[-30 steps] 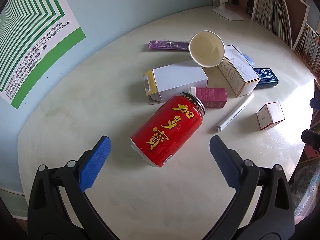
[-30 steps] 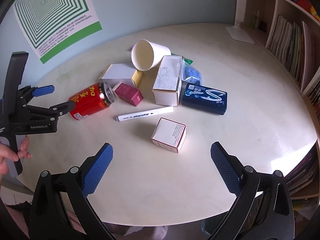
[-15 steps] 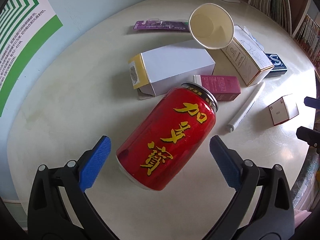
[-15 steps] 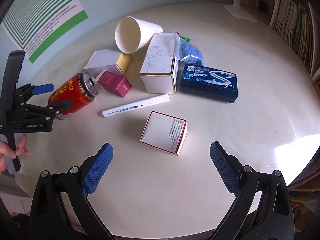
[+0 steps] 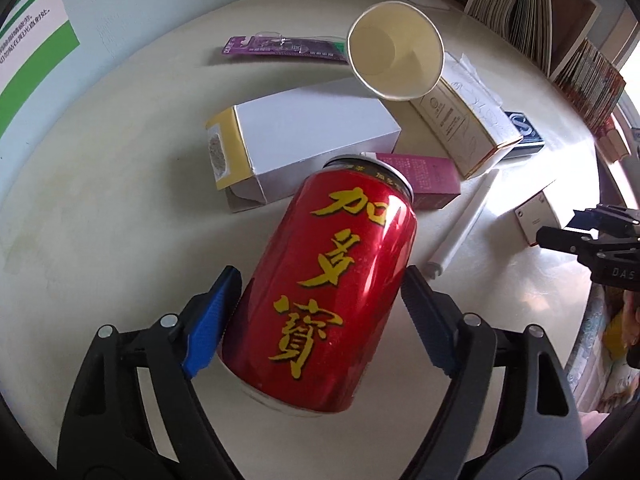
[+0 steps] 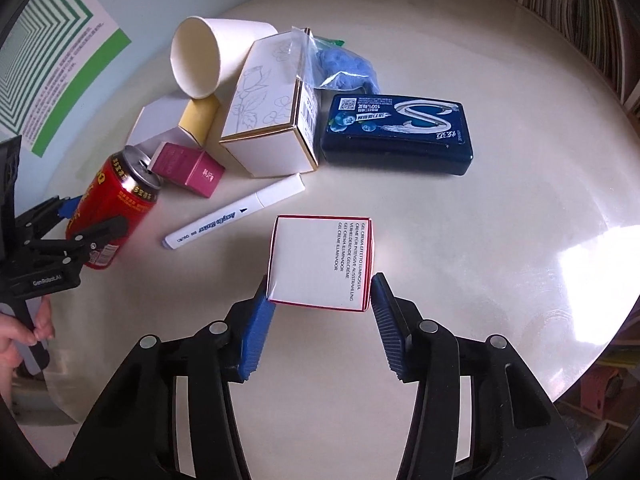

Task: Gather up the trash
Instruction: 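Grasp the red can with the left tool while the right tool grasps the small white box, then carry the red can and small white box over the teal wastebasket with both tools, then open both tools to drop the can and box into the wastebasket, then swing both tools back over the table, then grasp the white yellow-ended box with the left tool while the right tool grasps the blue gum box, then carry the white box and blue gum box over the wastebasket with both tools, then open both tools to drop the boxes into the wastebasket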

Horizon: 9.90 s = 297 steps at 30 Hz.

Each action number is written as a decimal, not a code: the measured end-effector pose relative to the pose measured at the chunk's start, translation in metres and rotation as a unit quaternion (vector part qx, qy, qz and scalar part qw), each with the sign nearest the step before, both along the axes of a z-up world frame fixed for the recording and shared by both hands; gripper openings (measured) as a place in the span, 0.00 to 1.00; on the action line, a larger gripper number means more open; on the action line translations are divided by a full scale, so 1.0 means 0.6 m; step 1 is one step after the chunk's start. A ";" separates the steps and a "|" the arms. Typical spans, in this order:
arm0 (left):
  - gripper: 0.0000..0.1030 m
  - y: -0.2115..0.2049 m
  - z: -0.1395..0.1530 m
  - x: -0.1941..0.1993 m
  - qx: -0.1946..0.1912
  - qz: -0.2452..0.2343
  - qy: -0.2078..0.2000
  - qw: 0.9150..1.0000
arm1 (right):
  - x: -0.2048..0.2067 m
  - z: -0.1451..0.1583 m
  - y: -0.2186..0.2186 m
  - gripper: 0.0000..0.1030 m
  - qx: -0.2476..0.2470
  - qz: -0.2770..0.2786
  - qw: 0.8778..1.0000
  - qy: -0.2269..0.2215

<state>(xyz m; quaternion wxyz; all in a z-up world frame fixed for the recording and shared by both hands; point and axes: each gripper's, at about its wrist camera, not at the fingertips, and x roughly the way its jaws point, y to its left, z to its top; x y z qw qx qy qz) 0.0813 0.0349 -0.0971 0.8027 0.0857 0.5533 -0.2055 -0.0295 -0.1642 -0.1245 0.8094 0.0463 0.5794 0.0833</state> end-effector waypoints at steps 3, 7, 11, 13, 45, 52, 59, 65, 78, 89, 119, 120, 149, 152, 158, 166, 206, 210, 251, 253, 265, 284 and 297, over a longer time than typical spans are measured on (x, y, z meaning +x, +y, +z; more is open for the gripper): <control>0.76 -0.005 0.002 -0.006 0.003 -0.001 -0.001 1.000 | -0.004 0.009 -0.006 0.47 0.001 -0.001 1.000 -0.005; 0.73 -0.010 0.009 -0.020 0.011 -0.005 -0.011 1.000 | -0.012 0.020 -0.013 0.47 0.001 -0.001 1.000 -0.011; 0.70 -0.016 0.031 -0.036 0.017 -0.013 -0.030 0.999 | -0.027 0.037 -0.017 0.47 0.002 -0.001 1.000 -0.024; 0.66 -0.020 0.042 -0.041 0.020 -0.018 -0.039 0.999 | -0.033 0.045 -0.022 0.47 0.001 -0.003 1.000 -0.031; 0.60 -0.210 0.136 -0.187 -0.038 -0.213 -0.087 0.973 | -0.319 0.104 -0.209 0.47 -0.010 -0.204 0.976 -0.074; 0.60 -0.366 0.102 -0.290 -0.041 -0.297 -0.056 0.952 | -0.424 0.053 -0.323 0.47 0.009 -0.266 0.962 -0.053; 0.60 -0.518 0.010 -0.389 -0.022 -0.352 0.009 0.936 | -0.511 -0.056 -0.455 0.47 0.059 -0.319 0.946 -0.007; 0.60 -0.633 -0.128 -0.445 0.013 -0.384 0.061 0.921 | -0.553 -0.201 -0.556 0.47 0.111 -0.351 0.929 0.033; 0.64 -0.789 -0.393 -0.492 0.074 -0.402 0.153 0.900 | -0.585 -0.443 -0.678 0.55 0.201 -0.413 0.885 0.073; 0.93 -0.819 -0.428 -0.524 0.125 -0.424 0.157 0.883 | -0.643 -0.452 -0.723 0.66 0.211 -0.451 0.866 0.054; 0.93 -0.536 0.041 -0.332 0.067 -0.222 -0.002 0.973 | -0.411 0.055 -0.524 0.82 0.078 -0.079 0.983 -0.146; 0.93 -0.511 0.054 -0.317 0.065 -0.207 -0.010 0.976 | -0.391 0.068 -0.504 0.83 0.076 -0.060 0.984 -0.151; 0.94 -0.054 0.084 0.031 0.151 -0.068 -0.091 0.982 | 0.012 0.097 -0.088 0.84 -0.036 0.249 0.960 -0.126; 0.94 -0.055 0.060 0.058 0.163 -0.087 -0.084 0.979 | 0.041 0.071 -0.083 0.84 -0.050 0.251 0.961 -0.107; 0.94 -0.062 0.012 0.127 0.185 -0.140 -0.070 0.970 | 0.103 0.023 -0.074 0.84 -0.069 0.267 0.958 -0.074; 0.94 -0.083 -0.041 0.180 0.191 -0.241 -0.045 0.951 | 0.170 -0.024 -0.054 0.84 -0.077 0.304 0.949 -0.031; 0.57 -0.118 0.141 -0.020 0.119 -0.194 -0.077 0.971 | 0.014 0.089 -0.185 0.53 -0.003 0.224 0.969 -0.101; 0.57 -0.183 0.170 -0.049 0.110 -0.225 -0.104 0.963 | -0.036 0.109 -0.229 0.53 -0.006 0.194 0.973 -0.122; 0.56 -0.717 -0.064 -0.493 0.083 -0.579 -0.004 0.811 | -0.612 -0.091 -0.592 0.53 0.049 -0.258 0.963 -0.053; 0.57 -0.729 -0.095 -0.505 0.091 -0.580 0.007 0.810 | -0.621 -0.122 -0.603 0.53 0.063 -0.271 0.959 -0.045; 0.57 -0.792 -0.307 -0.538 0.130 -0.582 0.059 0.801 | -0.641 -0.324 -0.653 0.53 0.118 -0.336 0.934 -0.002; 0.57 -0.833 -0.544 -0.536 0.164 -0.557 0.124 0.804 | -0.630 -0.570 -0.683 0.53 0.172 -0.410 0.895 0.046; 0.76 -0.834 -0.606 -0.548 0.174 -0.567 0.122 0.796 | -0.629 -0.614 -0.698 0.64 0.185 -0.440 0.878 0.038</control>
